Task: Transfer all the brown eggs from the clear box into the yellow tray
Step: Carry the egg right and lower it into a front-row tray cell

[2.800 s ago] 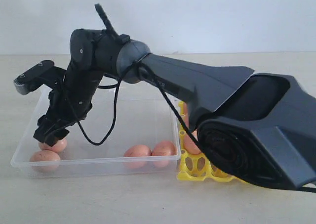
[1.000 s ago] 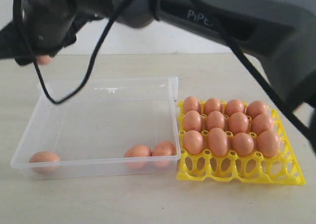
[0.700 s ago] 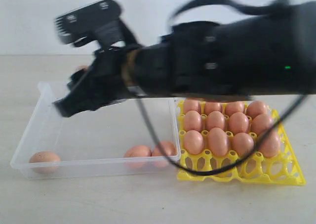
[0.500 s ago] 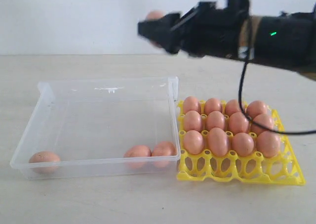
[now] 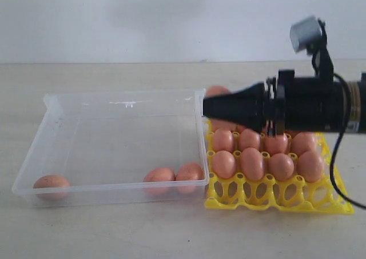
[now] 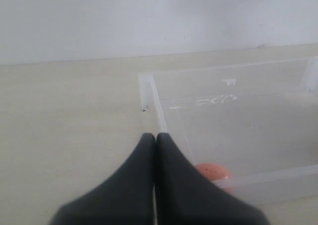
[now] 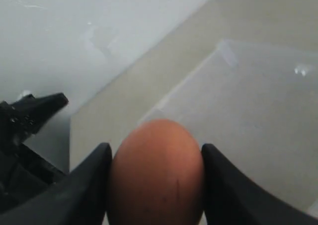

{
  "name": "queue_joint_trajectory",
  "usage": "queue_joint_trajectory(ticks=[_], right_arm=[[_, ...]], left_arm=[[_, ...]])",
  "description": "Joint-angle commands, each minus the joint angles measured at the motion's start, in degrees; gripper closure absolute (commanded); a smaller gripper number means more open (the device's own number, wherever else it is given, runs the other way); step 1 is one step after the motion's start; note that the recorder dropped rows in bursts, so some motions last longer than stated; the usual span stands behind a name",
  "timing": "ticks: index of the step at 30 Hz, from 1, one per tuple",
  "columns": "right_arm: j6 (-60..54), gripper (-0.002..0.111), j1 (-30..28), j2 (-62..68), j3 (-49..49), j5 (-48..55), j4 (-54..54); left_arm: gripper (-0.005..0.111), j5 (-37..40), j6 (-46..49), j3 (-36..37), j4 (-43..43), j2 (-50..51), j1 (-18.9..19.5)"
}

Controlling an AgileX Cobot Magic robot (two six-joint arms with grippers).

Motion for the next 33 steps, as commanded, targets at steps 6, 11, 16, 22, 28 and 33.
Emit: queue_joint_trajectory(ticks=[6,11,16,22,28,33], right_arm=[[-20.7,0.109,0.0,-0.8,12.2,9.7,7.2],[-25.6,0.109,0.0,-0.8,12.2,15.2,8.5],[-27.1,0.109,0.0,2.5,12.1,13.5,11.3],[-29.8,0.109,0.0,6.6,12.1,10.9,11.1],[-33.6,0.109,4.3,7.2,12.1,11.4,11.4],[-36.5,0.109,9.2,7.2,12.0,20.2,17.3]], left_arm=[[0.111,-0.3,0.2,-0.2,-0.5,-0.1,-0.2],[0.111,-0.3,0.2,-0.2,-0.5,-0.1,-0.2],[0.111,-0.3,0.2,-0.2,-1.2,-0.1,-0.2],[0.111,-0.3,0.2,-0.2,-1.4,-0.1,-0.2],[0.111,-0.3,0.2,-0.2,-5.9,-0.1,-0.2],[0.111,-0.6,0.2,-0.2,-8.8,-0.1,-0.2]])
